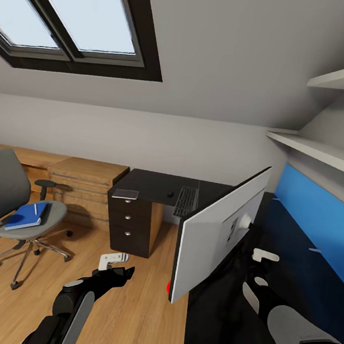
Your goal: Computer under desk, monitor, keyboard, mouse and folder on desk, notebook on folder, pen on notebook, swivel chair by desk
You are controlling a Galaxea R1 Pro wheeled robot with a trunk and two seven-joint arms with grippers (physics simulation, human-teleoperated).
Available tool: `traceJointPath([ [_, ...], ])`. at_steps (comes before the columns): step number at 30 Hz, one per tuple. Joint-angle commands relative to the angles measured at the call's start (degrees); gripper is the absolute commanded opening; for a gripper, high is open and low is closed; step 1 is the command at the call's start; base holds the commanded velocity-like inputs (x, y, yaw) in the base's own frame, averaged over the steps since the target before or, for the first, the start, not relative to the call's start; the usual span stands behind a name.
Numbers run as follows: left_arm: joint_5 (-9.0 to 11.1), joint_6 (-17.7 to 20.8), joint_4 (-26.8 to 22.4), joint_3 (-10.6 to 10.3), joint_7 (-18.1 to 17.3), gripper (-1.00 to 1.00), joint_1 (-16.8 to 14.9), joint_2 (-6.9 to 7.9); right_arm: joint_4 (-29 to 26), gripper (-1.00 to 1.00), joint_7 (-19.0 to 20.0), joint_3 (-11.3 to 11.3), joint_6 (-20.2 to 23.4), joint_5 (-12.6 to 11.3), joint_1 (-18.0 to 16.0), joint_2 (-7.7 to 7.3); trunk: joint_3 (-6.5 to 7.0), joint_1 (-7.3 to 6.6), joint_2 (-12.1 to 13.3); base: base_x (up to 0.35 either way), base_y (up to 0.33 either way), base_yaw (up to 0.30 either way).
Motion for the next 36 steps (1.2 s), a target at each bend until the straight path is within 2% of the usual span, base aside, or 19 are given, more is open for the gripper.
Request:
traceJointPath([
  [1, 0.5, 0.3, -0.1, 0.0, 0.3, 1.00, 0.0, -0.01, 0.0, 1.00, -0.2, 0.5, -0.2, -0.5, -0.1, -0.03, -0.08, 0.01, -0.1, 0.020, 0.000, 0.000],
  [11, 0.5, 0.2, 0.1, -0.3, 0.3, 1.00, 0.0, -0.01, 0.0, 1.00, -0.2, 0.5, -0.2, -0.5, 0.0, -0.04, -0.08, 0.01, -0.1, 0.123, 0.000, 0.000],
  [15, 0.5, 0.3, 0.1, -1.0, 0.3, 1.00, 0.0, -0.01, 0.0, 1.00, -0.2, 0.5, -0.2, -0.5, 0.0, -0.02, -0.08, 0.01, -0.1, 0.026, 0.000, 0.000],
  [29, 0.5, 0.3, 0.1, -1.2, 0.3, 1.00, 0.0, -0.01, 0.1, 1.00, -0.2, 0.5, -0.2, -0.4, 0.0, -0.04, -0.08, 0.01, -0.1, 0.002, 0.000, 0.000],
  [30, 0.5, 0.3, 0.2, -1.2, 0.3, 1.00, 0.0, -0.01, 0.3, -1.00, -0.2, 0.5, -0.2, -0.4, 0.0, -0.04, -0.08, 0.01, -0.1, 0.000, 0.000, 0.000],
  [36, 0.5, 0.3, 0.2, -1.2, 0.3, 1.00, 0.0, -0.01, 1.2, -1.00, -0.2, 0.5, -0.2, -0.5, 0.0, -0.05, -0.08, 0.01, -0.1, 0.000, 0.000, 0.000],
])
